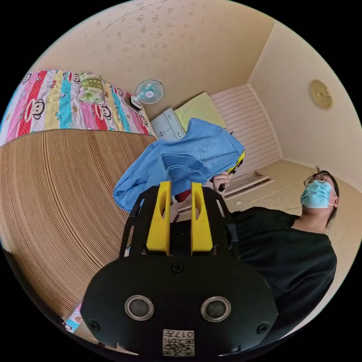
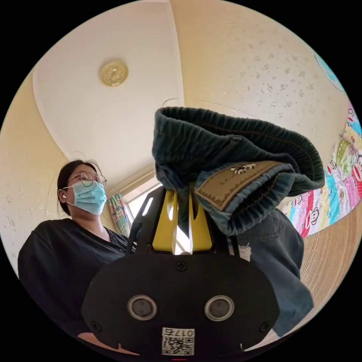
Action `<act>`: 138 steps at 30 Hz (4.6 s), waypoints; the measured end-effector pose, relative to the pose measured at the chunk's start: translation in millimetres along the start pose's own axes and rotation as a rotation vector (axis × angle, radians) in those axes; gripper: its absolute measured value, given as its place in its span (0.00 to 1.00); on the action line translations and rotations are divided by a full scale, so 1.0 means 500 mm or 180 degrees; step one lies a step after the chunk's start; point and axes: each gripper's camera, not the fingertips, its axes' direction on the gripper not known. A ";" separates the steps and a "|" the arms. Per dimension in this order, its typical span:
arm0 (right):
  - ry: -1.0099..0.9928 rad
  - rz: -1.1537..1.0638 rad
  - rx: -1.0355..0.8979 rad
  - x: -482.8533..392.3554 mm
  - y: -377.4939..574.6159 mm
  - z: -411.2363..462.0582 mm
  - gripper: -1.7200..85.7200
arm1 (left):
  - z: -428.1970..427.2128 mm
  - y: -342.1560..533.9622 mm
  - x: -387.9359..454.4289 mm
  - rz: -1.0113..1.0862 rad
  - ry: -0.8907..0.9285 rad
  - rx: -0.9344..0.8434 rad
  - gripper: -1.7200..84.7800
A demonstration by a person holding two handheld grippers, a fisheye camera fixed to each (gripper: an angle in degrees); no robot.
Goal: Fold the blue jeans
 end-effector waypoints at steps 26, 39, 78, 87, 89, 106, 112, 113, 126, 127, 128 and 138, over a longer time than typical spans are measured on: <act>0.2824 -0.1734 -0.3720 0.134 0.688 0.660 0.02 | 0.536 -0.139 0.202 -0.0188 -0.1544 -0.1539 0.16; 0.2223 -0.0750 -0.3090 0.170 0.656 0.520 0.05 | 0.372 -0.094 0.365 0.0855 -0.1029 -0.0396 0.05; 0.1370 -0.0523 -0.1975 -0.025 0.595 0.198 0.05 | 0.154 -0.145 0.355 0.0916 0.1030 0.0441 0.04; 0.1292 0.0061 -0.1687 -0.006 0.577 0.138 0.05 | 0.001 -0.228 0.331 0.0474 0.0612 0.0961 0.02; 0.1527 0.0155 -0.1871 -0.001 0.577 0.132 0.05 | 0.043 -0.227 0.309 0.0124 -0.0063 0.0512 0.05; 0.2392 -0.0910 -0.3348 -0.098 0.684 0.312 0.05 | 0.180 -0.278 0.210 -0.0620 -0.1208 -0.1173 0.19; 0.2323 -0.0938 -0.3487 -0.129 0.677 0.297 0.05 | 0.103 -0.271 0.170 -0.0761 -0.0638 -0.1251 0.09; 0.2351 -0.1007 -0.3514 -0.140 0.673 0.296 0.05 | 0.083 -0.274 0.170 -0.0728 -0.0594 -0.1254 0.08; 0.1978 -0.0908 -0.2561 -0.257 0.478 0.157 0.05 | -0.231 -0.233 0.165 0.0064 0.1902 -0.0060 0.06; 0.1676 -0.0784 -0.2380 -0.264 0.449 0.132 0.05 | -0.237 -0.230 0.169 0.0141 0.2061 -0.0014 0.06; 0.1353 -0.0653 -0.2197 -0.267 0.421 0.108 0.05 | -0.249 -0.226 0.175 0.0284 0.2374 0.0087 0.06; -0.0527 0.0418 -0.1467 -0.205 0.295 -0.026 0.04 | -0.383 -0.261 0.294 0.1718 0.3208 0.0159 0.06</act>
